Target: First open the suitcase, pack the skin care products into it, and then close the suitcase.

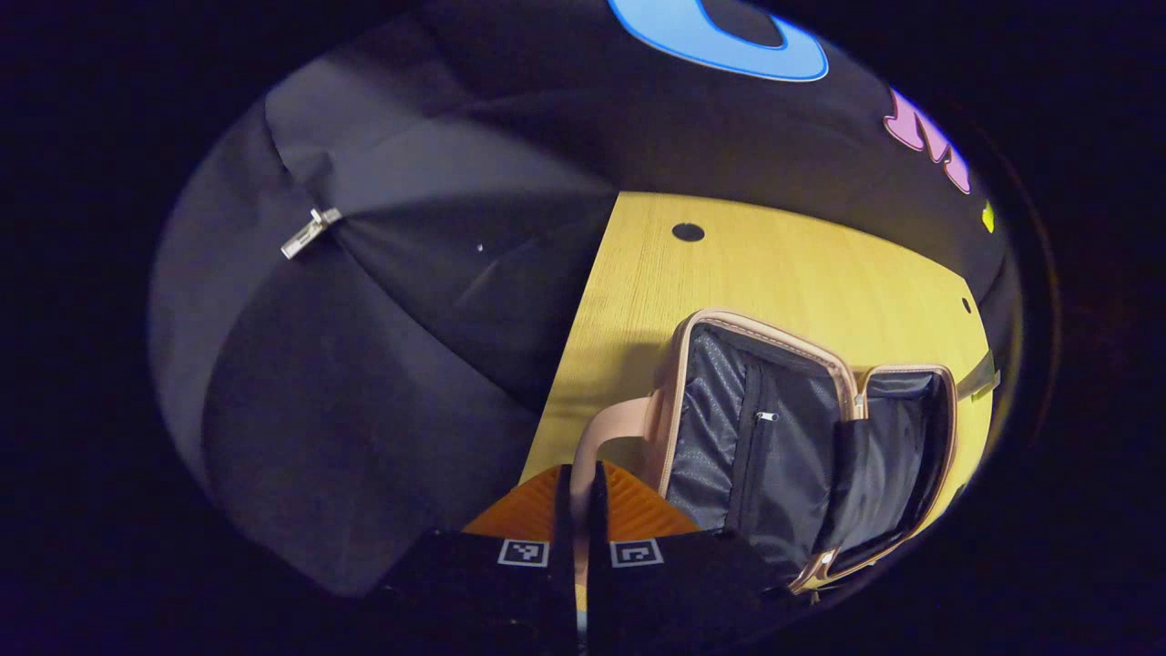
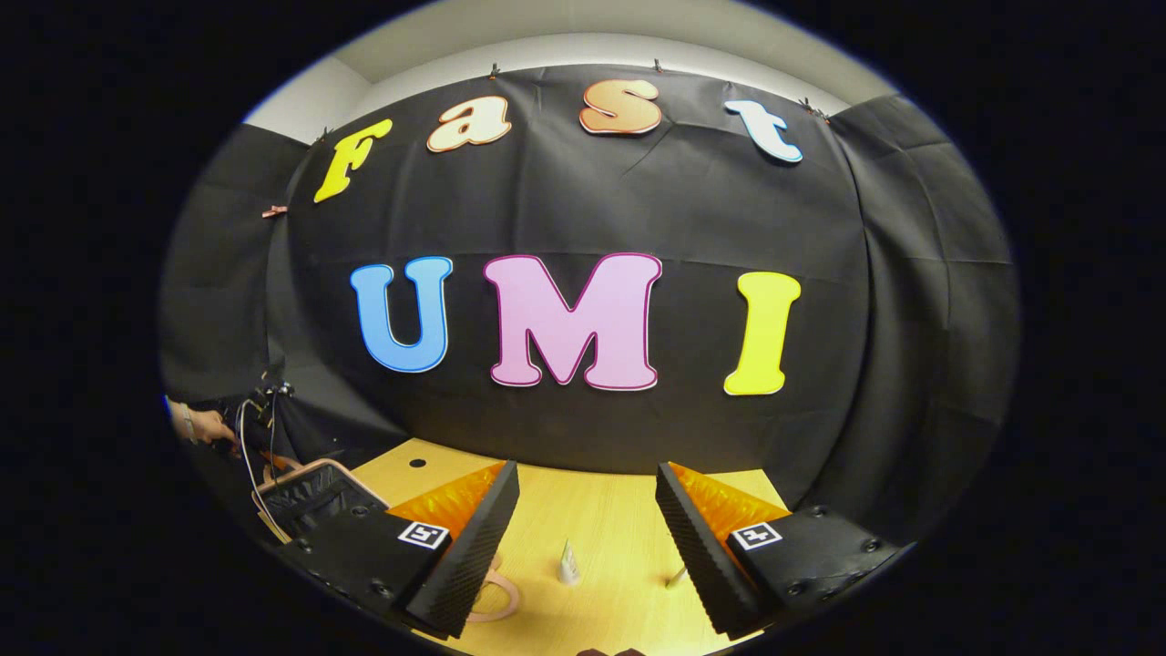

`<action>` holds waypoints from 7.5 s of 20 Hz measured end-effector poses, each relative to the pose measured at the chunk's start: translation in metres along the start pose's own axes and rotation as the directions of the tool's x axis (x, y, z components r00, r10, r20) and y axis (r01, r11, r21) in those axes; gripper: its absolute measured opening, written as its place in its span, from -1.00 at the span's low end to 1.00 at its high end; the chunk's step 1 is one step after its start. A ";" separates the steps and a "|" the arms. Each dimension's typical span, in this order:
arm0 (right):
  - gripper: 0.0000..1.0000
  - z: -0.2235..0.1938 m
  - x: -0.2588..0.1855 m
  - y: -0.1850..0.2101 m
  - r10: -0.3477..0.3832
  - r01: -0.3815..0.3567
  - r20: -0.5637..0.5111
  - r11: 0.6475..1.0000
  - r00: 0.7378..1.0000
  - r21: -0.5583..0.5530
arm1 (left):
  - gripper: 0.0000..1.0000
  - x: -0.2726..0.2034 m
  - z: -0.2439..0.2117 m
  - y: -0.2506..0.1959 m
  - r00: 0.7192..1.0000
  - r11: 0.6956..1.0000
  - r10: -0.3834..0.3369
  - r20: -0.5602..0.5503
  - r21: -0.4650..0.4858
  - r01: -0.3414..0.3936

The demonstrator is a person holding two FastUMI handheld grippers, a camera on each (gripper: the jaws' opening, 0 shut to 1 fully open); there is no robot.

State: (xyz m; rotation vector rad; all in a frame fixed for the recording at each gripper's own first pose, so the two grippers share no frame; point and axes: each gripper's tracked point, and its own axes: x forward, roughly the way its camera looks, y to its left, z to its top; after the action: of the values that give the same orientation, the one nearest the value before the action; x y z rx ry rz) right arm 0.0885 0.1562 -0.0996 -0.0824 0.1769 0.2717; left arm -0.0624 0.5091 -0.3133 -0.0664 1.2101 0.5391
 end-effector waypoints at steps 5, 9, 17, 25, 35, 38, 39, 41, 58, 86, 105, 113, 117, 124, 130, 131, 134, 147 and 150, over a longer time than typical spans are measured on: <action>0.92 0.008 -0.002 0.013 -0.041 0.041 -0.005 0.999 0.999 0.006 | -0.72 0.037 -0.031 0.010 0.997 0.999 -0.030 -0.067 -0.037 0.027; 0.92 0.006 -0.002 0.013 -0.072 0.072 -0.005 0.997 0.997 0.030 | -0.50 0.030 -0.027 0.015 1.000 1.000 -0.007 -0.007 0.006 0.007; 0.92 0.012 -0.004 0.006 -0.116 0.115 0.046 0.993 0.992 0.020 | 0.90 -0.098 0.061 -0.065 0.872 0.977 -0.172 0.458 0.191 0.092; 0.92 0.016 -0.016 -0.020 -0.155 0.158 0.082 0.987 0.985 -0.035 | 0.91 -0.235 0.054 -0.286 0.584 0.785 -0.619 0.526 0.428 0.447; 0.92 -0.011 -0.024 -0.056 -0.090 0.096 0.055 0.989 0.994 -0.114 | 0.93 -0.237 -0.024 -0.498 0.550 0.536 -0.814 0.187 0.606 0.587; 0.92 -0.024 -0.028 -0.070 -0.080 0.081 0.018 0.991 0.997 -0.102 | 0.93 -0.206 -0.028 -0.528 0.612 0.546 -0.783 0.108 0.590 0.595; 0.92 -0.029 -0.028 -0.076 -0.081 0.081 0.003 0.991 0.997 -0.104 | 0.94 -0.193 -0.026 -0.534 0.630 0.558 -0.771 0.092 0.574 0.600; 0.92 -0.038 -0.029 -0.088 -0.079 0.077 -0.020 0.991 0.997 -0.112 | 0.93 -0.173 -0.013 -0.544 0.659 0.576 -0.749 0.065 0.555 0.600; 0.93 -0.197 0.034 -0.164 -0.038 0.050 -0.323 0.998 0.946 0.026 | -0.10 -0.060 -0.001 -0.646 0.780 0.620 -0.624 -0.050 0.576 0.533; -0.43 -0.313 0.100 -0.082 0.175 -0.139 -0.518 0.984 0.837 0.107 | -0.10 -0.135 -0.043 -0.340 0.934 0.915 -0.349 -0.074 0.187 0.357; -0.43 -0.285 0.009 0.182 0.446 -0.397 -0.589 0.891 0.674 0.221 | 0.65 -0.103 -0.079 -0.300 0.918 0.905 -0.363 -0.158 0.174 0.388; -0.41 -0.391 0.004 0.241 0.338 -0.229 -0.869 0.935 0.362 0.269 | 0.65 -0.127 -0.061 -0.138 0.958 0.960 -0.279 0.069 0.038 0.277; -0.53 -0.427 -0.007 0.242 0.235 -0.092 -0.933 0.972 0.271 0.218 | 0.68 -0.126 -0.078 -0.053 0.973 0.954 -0.217 0.075 -0.194 0.228; 0.48 -0.386 -0.012 0.252 0.275 -0.222 -0.857 0.956 0.436 0.193 | 0.67 -0.094 -0.068 0.035 0.985 0.879 -0.148 0.092 -0.445 0.174; 0.93 -0.310 -0.008 0.233 0.322 -0.266 -0.711 0.944 0.625 0.194 | 0.68 -0.053 -0.027 0.062 0.983 0.823 -0.157 0.097 -0.537 0.184; 0.92 -0.304 -0.010 0.228 0.321 -0.258 -0.696 0.946 0.642 0.198 | 0.67 -0.044 -0.024 0.068 0.986 0.831 -0.147 0.076 -0.532 0.164; 0.92 -0.292 -0.008 0.208 0.294 -0.234 -0.681 0.955 0.671 0.182 | 0.68 -0.019 -0.021 0.067 0.988 0.833 -0.157 0.002 -0.536 0.134; 0.92 -0.259 -0.012 0.194 0.299 -0.247 -0.609 0.954 0.735 0.172 | -0.80 -0.017 -0.015 0.050 0.988 0.917 -0.148 -0.039 -0.378 0.123; 0.92 -0.242 -0.006 0.197 0.346 -0.310 -0.571 0.937 0.745 0.164 | -0.87 -0.048 0.006 0.045 0.990 0.933 -0.128 0.056 -0.331 0.139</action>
State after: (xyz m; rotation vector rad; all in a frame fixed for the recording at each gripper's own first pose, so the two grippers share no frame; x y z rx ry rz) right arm -0.0103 0.3189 -0.3471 -0.0755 0.8365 0.5939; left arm -0.0880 0.5331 -0.2571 -0.4253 1.0620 0.6193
